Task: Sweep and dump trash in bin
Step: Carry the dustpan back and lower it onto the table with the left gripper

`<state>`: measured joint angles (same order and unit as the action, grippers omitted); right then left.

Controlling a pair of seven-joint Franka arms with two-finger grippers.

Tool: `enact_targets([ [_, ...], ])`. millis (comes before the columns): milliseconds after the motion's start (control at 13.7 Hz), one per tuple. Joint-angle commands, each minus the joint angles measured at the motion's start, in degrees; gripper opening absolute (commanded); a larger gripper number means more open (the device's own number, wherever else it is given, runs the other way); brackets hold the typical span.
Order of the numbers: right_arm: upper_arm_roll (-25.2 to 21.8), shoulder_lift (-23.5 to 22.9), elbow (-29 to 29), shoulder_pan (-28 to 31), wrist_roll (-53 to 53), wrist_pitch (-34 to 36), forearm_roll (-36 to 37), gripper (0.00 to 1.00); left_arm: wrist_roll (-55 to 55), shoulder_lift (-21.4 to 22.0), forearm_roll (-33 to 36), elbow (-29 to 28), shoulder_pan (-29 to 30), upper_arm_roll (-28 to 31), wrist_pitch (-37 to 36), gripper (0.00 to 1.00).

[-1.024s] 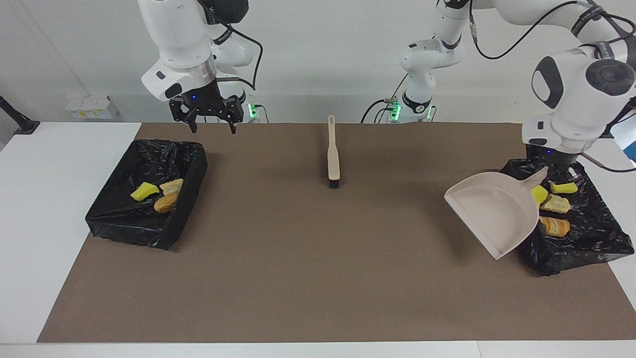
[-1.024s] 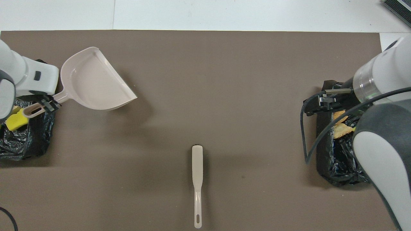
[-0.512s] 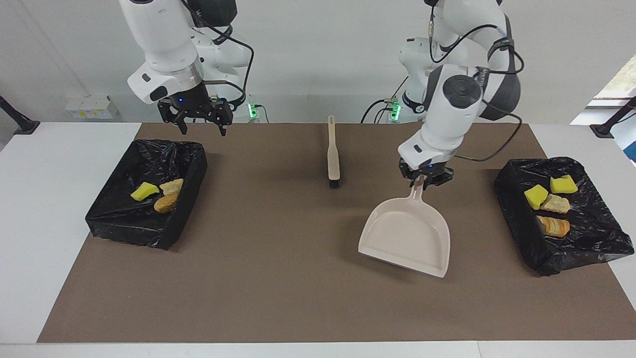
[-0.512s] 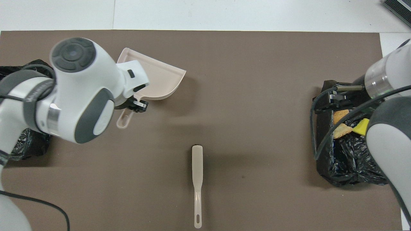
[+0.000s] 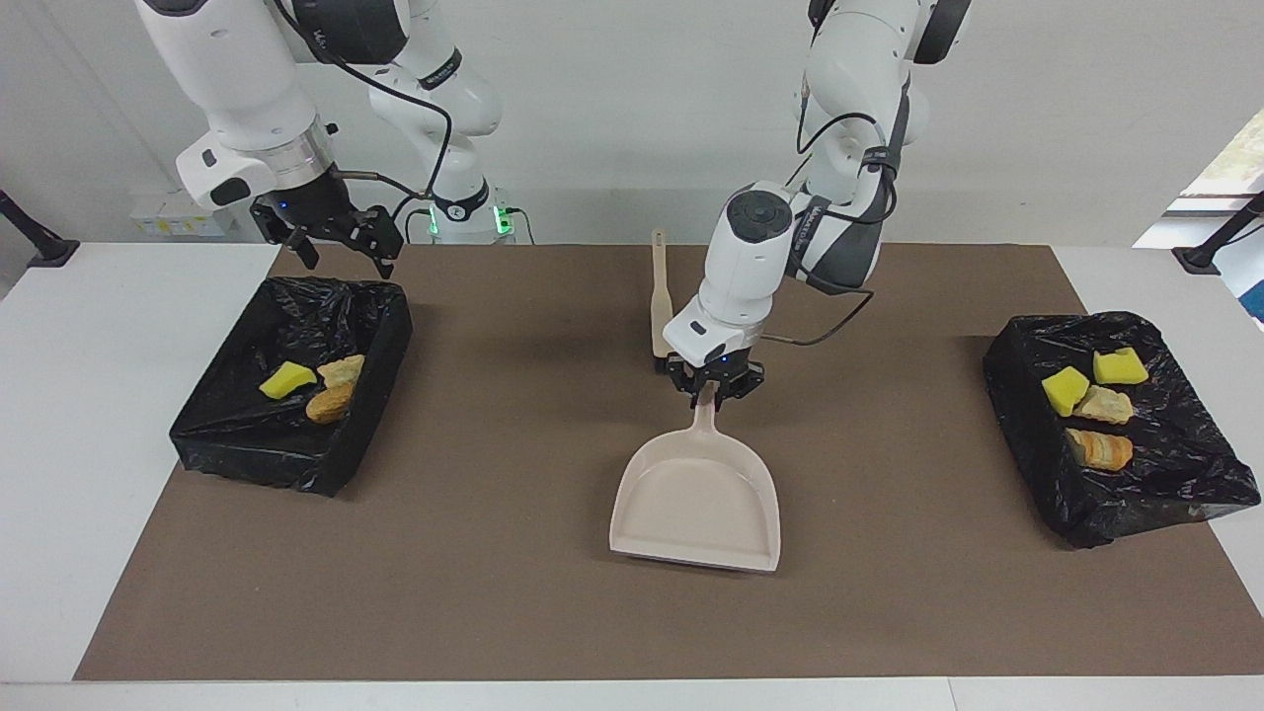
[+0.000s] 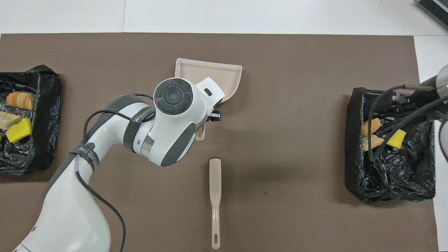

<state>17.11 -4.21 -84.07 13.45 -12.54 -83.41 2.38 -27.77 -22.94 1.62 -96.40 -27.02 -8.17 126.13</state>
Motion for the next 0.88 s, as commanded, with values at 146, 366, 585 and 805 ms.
enact_targets([
  [146,0.6,0.4,-0.6,0.7,1.6,0.4,-0.2,1.0,-6.2,-1.5,-0.7,-0.4,-2.4,1.2,2.0,0.4],
  [366,0.6,0.4,-0.6,0.7,1.6,0.4,-0.2,1.0,-6.8,2.4,-1.2,0.1,-0.3,1.4,-2.9,1.0],
  [585,0.6,0.4,-0.6,0.7,1.6,0.4,-0.2,1.0,-5.9,4.7,-1.1,0.5,2.8,2.0,-6.6,1.0],
  [805,0.6,0.4,-0.6,0.7,1.6,0.4,-0.2,1.0,1.6,7.6,-1.1,1.1,9.5,1.8,-10.5,1.0],
])
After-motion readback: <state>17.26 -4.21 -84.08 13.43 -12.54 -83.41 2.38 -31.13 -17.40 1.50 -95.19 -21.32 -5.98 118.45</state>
